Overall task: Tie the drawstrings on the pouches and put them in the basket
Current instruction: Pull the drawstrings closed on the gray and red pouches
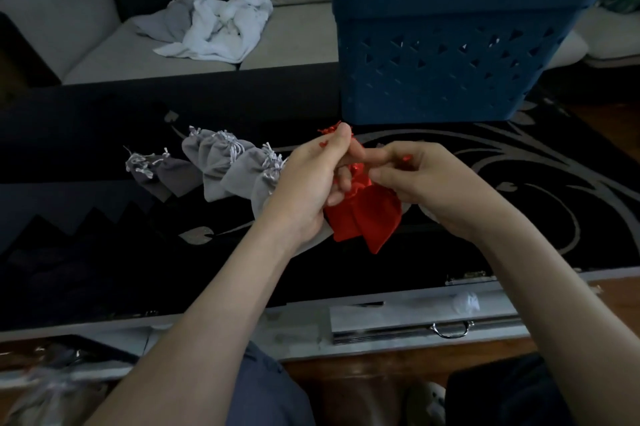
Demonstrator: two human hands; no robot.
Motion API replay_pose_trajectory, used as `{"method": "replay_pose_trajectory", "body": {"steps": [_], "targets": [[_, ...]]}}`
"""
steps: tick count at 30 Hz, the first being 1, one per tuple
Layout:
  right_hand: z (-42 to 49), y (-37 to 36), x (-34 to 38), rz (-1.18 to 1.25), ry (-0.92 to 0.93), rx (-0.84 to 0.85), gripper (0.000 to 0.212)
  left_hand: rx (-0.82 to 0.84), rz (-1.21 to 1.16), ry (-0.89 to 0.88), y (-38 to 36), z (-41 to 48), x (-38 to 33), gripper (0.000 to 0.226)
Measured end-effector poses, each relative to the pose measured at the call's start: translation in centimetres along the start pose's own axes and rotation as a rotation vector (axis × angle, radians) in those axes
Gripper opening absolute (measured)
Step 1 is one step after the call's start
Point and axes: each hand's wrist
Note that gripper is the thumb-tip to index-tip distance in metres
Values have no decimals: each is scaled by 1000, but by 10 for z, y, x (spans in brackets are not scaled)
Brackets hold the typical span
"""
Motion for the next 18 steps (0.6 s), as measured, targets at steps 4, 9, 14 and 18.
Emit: {"method": "replay_pose_trajectory", "body": {"steps": [4, 9, 14, 18], "targets": [[-2, 2, 0, 63, -12, 24, 6, 55, 305, -203, 7, 1, 8, 21], [-3, -1, -1, 205, 53, -25, 6, 111, 486, -235, 12, 7, 16, 18], [-3, -6, -4, 256, 73, -101, 8, -14, 492, -262, 5, 5, 22, 14], [-2, -10, -5, 307, 97, -195, 12, -23, 586, -272, -2, 0, 21, 16]]}}
Point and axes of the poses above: each hand's wrist, its own z-axis towards the middle knuckle, its own y-axis out of the back of the hand, x = y × z, and after that the axes turned 2 degrees about -z, right-handed
